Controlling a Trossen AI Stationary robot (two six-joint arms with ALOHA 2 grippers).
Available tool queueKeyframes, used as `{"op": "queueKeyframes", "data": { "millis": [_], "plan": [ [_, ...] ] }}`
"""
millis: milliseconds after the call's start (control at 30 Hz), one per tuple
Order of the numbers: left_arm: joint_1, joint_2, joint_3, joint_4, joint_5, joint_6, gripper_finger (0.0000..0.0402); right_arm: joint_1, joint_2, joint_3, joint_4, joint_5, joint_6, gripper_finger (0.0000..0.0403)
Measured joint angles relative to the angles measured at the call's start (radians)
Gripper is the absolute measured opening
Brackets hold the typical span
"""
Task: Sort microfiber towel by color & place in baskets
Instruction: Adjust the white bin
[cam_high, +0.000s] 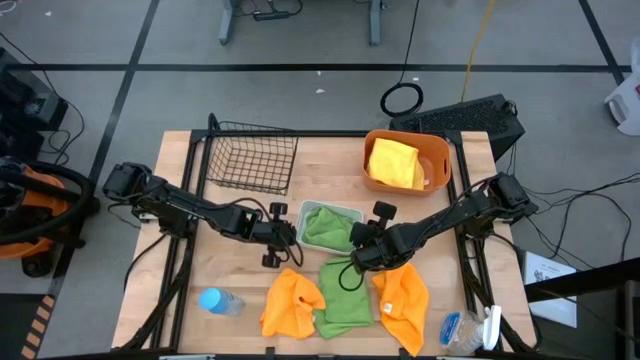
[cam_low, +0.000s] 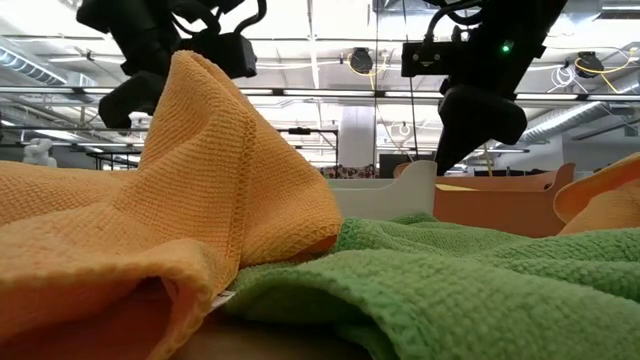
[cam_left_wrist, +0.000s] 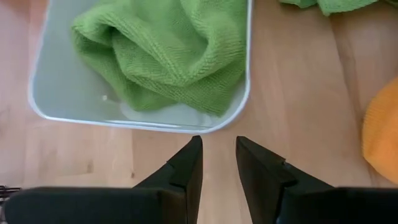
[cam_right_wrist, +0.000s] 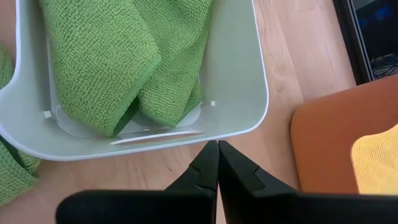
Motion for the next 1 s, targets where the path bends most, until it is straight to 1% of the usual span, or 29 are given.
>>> {"op": "queueKeyframes", "data": {
  "millis": [400, 600, 767, 900, 1000],
  "plan": [
    [-0.012, 0.0, 0.0, -0.003, 0.011, 0.001, 0.0102, 0.0, 0.0, 0.0, -0.001, 0.001, -0.015, 0.0],
    [-0.029, 0.0, 0.0, 0.047, 0.012, 0.038, 0.0102, -0.003, 0.0, 0.0, -0.002, 0.009, -0.033, 0.0],
    [-0.029, 0.0, 0.0, 0.062, 0.055, 0.05, 0.0101, -0.003, 0.0, 0.0, -0.003, 0.01, -0.033, 0.0],
    [-0.038, 0.0, 0.0, 0.035, 0.058, 0.048, 0.0102, -0.003, -0.003, 0.0, -0.013, 0.004, -0.035, 0.0],
    [-0.045, -0.008, 0.0, -0.019, 0.057, 0.045, 0.0102, -0.002, -0.026, 0.002, -0.041, -0.005, 0.0, 0.0]
  ]
}}
